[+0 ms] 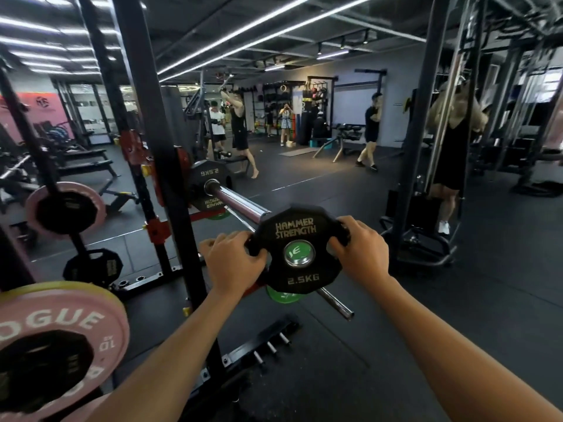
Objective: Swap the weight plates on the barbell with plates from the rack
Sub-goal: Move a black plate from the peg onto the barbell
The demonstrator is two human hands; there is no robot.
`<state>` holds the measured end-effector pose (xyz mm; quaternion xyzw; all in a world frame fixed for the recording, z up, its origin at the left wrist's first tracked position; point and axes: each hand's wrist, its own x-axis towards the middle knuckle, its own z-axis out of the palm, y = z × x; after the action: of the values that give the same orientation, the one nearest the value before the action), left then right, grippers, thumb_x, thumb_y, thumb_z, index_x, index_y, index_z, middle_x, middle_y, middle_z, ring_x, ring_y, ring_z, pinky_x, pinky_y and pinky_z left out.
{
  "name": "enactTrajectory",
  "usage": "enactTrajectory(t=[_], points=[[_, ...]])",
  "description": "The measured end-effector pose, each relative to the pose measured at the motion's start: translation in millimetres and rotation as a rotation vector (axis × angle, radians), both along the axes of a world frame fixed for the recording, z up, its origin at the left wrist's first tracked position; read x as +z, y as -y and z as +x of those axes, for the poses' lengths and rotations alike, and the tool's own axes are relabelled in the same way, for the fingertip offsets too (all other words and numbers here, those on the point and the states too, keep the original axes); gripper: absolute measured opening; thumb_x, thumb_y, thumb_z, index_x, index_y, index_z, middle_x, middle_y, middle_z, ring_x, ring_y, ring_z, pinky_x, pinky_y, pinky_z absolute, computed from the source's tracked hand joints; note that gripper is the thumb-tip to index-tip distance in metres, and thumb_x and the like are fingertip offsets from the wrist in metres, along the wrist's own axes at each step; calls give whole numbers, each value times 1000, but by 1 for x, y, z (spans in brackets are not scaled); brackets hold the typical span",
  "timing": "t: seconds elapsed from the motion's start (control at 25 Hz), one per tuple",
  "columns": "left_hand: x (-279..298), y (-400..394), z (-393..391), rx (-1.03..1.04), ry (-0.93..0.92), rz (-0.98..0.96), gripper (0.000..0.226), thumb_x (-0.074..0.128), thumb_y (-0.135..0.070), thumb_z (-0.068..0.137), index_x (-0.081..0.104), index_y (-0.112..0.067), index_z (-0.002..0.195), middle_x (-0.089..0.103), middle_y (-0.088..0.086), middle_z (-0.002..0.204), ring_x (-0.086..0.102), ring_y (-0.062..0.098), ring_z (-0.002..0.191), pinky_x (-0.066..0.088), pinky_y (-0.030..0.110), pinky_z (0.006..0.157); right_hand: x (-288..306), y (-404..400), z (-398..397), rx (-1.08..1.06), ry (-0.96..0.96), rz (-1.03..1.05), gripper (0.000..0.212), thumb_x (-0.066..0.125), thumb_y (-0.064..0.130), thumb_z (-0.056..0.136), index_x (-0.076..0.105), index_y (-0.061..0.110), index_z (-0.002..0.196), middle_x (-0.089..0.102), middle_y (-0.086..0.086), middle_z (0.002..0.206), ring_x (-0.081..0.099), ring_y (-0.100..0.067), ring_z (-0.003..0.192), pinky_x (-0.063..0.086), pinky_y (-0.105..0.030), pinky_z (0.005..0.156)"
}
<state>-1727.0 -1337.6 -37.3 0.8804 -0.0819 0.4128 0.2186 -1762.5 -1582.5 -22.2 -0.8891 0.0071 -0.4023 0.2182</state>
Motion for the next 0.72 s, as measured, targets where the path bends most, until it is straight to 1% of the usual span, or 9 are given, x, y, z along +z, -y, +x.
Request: enactTrajectory(t=[0.12,0.28,0.44,0.52,0.56,0.64,0.72], points=[[-3,-6,22,25,-2,13,29,58,-48,71,73,-26,81,70,-10,78,63,15,77,36,37,80,-8,-7,29,25,-20,-13,28,68,31,81,62,24,107,67,4,89,60,-22,74,28,-27,56],[-1,-17,55,67,-1,23,26,61,-45,71,74,-26,83,71,-11,80,63,14,77,36,38,80,-10,-19,67,52,-28,-9,27,69,30,80,62,24,106,67,5,88,60,-20,71,24,-24,52],[4,-20,82,108,4,3,26,61,-46,71,72,-26,83,68,-12,77,59,12,72,35,38,78,-9,-21,107,101,-3,11,26,68,30,80,61,25,104,66,8,85,45,-10,63,21,-15,50],[5,-18,90,142,-16,18,25,63,-45,71,72,-26,83,67,-12,77,58,12,72,36,37,79,-10,-20,126,134,-5,15,25,67,31,80,60,26,104,65,8,85,43,-7,63,21,-15,50],[5,-17,94,165,-26,24,23,65,-44,71,72,-25,83,67,-12,76,59,12,72,35,37,79,-11,-18,136,163,-12,13,25,66,31,81,60,27,105,65,8,86,45,-7,64,23,-16,50],[3,-13,99,213,-32,33,21,67,-42,70,70,-25,81,66,-11,74,59,13,73,31,34,79,-13,-14,155,231,-36,4,26,63,32,82,59,26,107,66,7,89,52,-11,66,32,-22,51],[0,-9,101,265,4,68,23,63,-43,69,69,-24,80,65,-11,72,59,14,72,29,34,80,-16,-10,171,298,-54,10,27,62,33,83,59,25,109,67,5,92,60,-16,72,43,-28,57]])
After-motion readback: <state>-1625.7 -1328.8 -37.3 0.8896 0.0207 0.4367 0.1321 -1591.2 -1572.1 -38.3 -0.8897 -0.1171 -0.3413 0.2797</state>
